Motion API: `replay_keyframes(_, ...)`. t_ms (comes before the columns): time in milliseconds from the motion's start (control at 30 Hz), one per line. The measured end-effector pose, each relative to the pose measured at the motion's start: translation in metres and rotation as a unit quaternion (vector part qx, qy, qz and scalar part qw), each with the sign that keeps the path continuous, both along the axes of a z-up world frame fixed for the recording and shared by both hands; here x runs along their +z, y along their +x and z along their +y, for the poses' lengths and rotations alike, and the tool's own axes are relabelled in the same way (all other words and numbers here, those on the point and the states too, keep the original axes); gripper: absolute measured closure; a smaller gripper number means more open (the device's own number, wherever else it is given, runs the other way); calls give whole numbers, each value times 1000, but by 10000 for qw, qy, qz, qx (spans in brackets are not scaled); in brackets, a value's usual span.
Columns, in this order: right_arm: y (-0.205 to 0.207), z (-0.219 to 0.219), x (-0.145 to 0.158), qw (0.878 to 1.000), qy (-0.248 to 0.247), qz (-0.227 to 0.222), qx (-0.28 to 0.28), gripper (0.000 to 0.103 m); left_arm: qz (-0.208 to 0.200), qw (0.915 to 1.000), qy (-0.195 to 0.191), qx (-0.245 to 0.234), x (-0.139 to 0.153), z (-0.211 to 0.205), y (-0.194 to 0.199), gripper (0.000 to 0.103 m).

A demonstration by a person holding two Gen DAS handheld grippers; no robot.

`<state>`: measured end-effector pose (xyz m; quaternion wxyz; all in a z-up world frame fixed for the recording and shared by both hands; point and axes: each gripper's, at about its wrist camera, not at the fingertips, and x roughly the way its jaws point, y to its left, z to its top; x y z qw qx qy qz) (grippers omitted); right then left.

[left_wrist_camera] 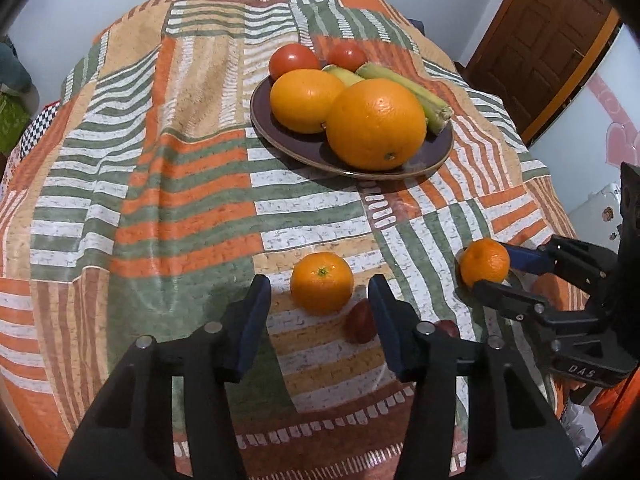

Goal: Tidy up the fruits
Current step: 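Grasp a small tangerine with the right tool while the left tool grasps another, then carry both tangerines onto the plate and open both tools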

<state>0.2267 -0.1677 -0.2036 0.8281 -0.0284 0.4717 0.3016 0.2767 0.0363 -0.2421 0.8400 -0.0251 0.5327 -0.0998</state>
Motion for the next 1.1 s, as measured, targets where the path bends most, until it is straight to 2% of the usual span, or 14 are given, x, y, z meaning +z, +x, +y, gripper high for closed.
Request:
replay_keyframes(267,1,-1,-2,9999,101,6,-34,68,131,9998,-152,40,-7,0,6,68)
replay_keyframes(533,3,-6,6,9998,144,-104,-98,68,-18,10000,-89,29,3,-2,0,68)
replay_keyframes(1100,34,-13,46,9965,176,-768,-285,68,-845,9962,-203,71,68,-9,21,68)
